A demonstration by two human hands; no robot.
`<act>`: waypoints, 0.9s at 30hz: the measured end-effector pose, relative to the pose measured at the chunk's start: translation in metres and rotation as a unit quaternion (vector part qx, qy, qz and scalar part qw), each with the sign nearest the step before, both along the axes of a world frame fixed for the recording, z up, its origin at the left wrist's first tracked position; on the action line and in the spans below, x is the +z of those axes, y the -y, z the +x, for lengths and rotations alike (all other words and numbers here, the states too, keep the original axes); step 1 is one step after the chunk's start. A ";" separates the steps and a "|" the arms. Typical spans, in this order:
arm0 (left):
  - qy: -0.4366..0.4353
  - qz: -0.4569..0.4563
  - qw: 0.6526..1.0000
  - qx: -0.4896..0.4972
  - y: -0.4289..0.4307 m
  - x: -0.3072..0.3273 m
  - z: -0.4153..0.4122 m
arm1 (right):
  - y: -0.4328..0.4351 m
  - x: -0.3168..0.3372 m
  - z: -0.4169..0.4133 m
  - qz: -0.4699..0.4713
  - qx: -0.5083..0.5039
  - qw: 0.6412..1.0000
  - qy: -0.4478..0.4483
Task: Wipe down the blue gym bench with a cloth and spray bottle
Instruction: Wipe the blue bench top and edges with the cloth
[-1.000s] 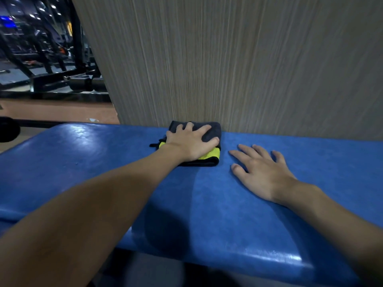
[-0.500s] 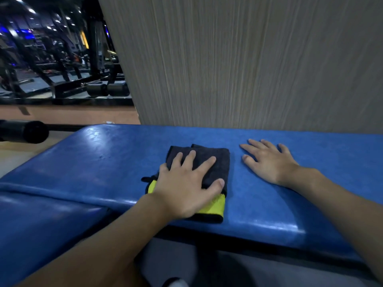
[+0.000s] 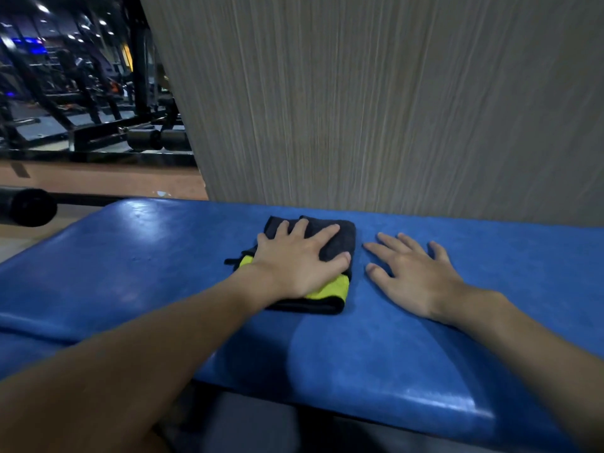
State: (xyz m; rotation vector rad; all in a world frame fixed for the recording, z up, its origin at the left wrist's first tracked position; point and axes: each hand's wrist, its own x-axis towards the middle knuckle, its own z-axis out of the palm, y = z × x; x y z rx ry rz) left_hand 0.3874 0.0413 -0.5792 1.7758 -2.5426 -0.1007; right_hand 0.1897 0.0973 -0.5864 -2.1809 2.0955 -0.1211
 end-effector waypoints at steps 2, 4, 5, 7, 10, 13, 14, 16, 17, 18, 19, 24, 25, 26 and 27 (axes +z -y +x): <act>-0.002 -0.003 1.000 0.002 0.030 0.001 -0.008 | 0.001 -0.002 -0.001 -0.003 0.002 1.000 -0.002; -0.007 -0.004 1.000 0.006 0.056 0.002 -0.016 | 0.001 -0.004 -0.002 -0.003 0.004 1.000 -0.003; -0.010 -0.005 1.000 0.009 0.065 0.003 -0.019 | 0.001 -0.004 -0.002 -0.002 0.005 1.000 -0.002; -0.016 -0.007 1.000 0.016 0.077 0.003 -0.024 | 0.002 -0.005 -0.003 -0.003 0.004 1.000 0.003; -0.020 -0.009 1.000 0.016 0.076 0.001 -0.023 | 0.002 -0.005 -0.003 -0.002 0.003 1.000 0.004; -0.014 -0.008 1.000 0.008 0.063 -0.002 -0.016 | 0.001 -0.005 -0.003 -0.002 0.002 1.000 0.010; -0.014 -0.007 1.000 0.005 0.056 -0.002 -0.013 | 0.000 -0.005 -0.003 -0.002 0.001 1.000 0.011; -0.011 -0.009 1.000 -0.002 0.036 -0.002 -0.006 | 0.000 -0.004 -0.003 -0.001 -0.001 1.000 0.011; -0.006 -0.011 1.000 -0.005 0.025 -0.003 -0.002 | 0.000 -0.003 -0.003 0.000 -0.001 1.000 0.012; -0.001 -0.013 1.000 -0.008 0.013 -0.004 0.003 | 0.000 -0.003 -0.002 0.001 -0.001 1.000 0.012; 0.003 -0.013 1.000 -0.013 0.000 -0.004 0.008 | -0.001 -0.002 -0.002 0.001 -0.002 1.000 0.013; 0.023 -0.008 0.999 -0.035 -0.063 -0.002 0.035 | -0.005 0.002 0.000 0.001 -0.004 1.000 0.017; 0.029 -0.003 0.999 -0.038 -0.074 -0.001 0.040 | -0.006 0.003 0.001 0.000 -0.004 1.000 0.013; 0.033 0.000 0.999 -0.040 -0.083 0.000 0.044 | -0.007 0.003 0.002 -0.006 -0.004 1.000 0.003; 0.033 0.002 0.999 -0.040 -0.089 0.002 0.046 | -0.008 0.005 0.003 -0.017 -0.003 1.000 -0.012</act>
